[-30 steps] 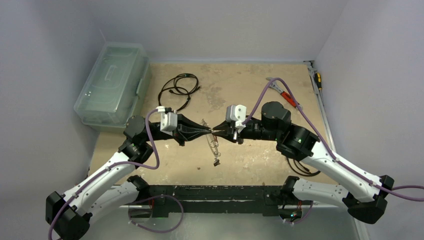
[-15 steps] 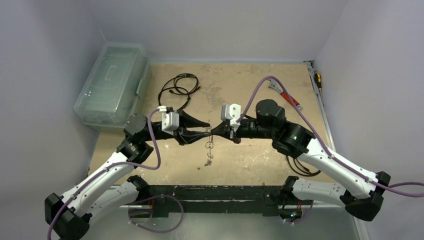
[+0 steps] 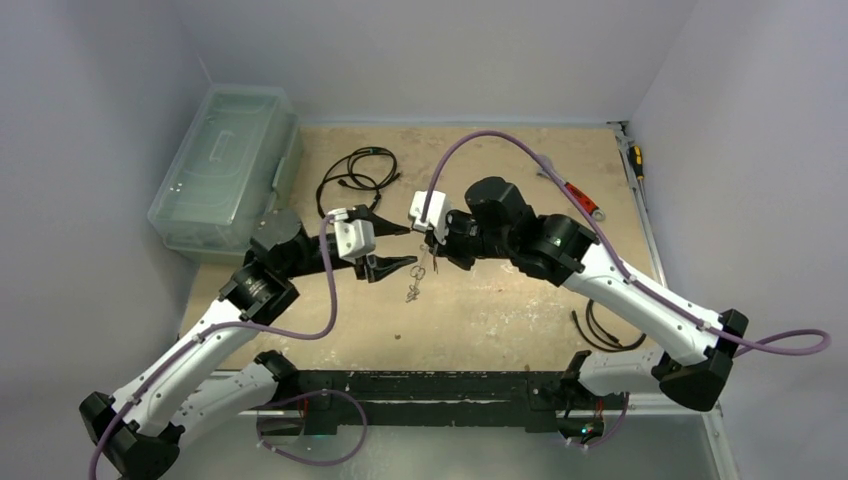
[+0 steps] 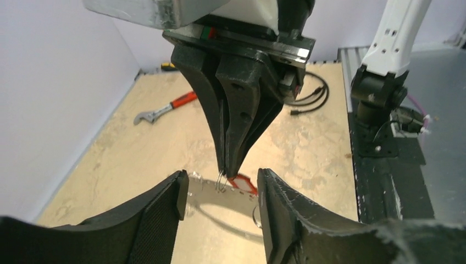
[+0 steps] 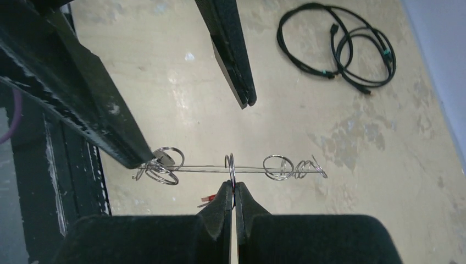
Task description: Put the keys on the keyring
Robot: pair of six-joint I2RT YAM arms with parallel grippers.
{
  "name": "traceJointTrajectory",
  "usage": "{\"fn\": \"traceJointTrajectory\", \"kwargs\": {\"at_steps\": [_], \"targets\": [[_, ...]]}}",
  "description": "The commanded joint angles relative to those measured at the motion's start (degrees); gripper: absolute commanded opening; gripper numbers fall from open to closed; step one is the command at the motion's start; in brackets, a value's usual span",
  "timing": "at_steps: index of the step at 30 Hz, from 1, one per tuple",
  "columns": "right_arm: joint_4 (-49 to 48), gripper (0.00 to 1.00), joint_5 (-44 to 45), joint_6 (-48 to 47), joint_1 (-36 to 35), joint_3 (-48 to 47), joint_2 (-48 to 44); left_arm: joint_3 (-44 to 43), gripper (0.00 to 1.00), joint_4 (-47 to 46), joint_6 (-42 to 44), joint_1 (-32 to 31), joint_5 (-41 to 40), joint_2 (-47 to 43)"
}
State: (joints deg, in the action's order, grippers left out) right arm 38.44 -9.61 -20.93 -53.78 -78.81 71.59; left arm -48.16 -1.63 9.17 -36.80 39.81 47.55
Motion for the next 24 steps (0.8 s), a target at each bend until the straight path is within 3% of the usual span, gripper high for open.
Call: {"fn": "traceJointTrajectory", "kwargs": {"at_steps": [1,24], "targets": [[4.63,0.00,4.24,-0.61,-1.23,-4.34,0.79,-2.54,0.49,6.17,5.74,-0.05,-2.08,2.44],[5.60,0.00,0.19,-0.74,-3.90,-5.43,1.26,-1.82,0.31,2.55,5.53,-0.12,7.62,9.43]]}}
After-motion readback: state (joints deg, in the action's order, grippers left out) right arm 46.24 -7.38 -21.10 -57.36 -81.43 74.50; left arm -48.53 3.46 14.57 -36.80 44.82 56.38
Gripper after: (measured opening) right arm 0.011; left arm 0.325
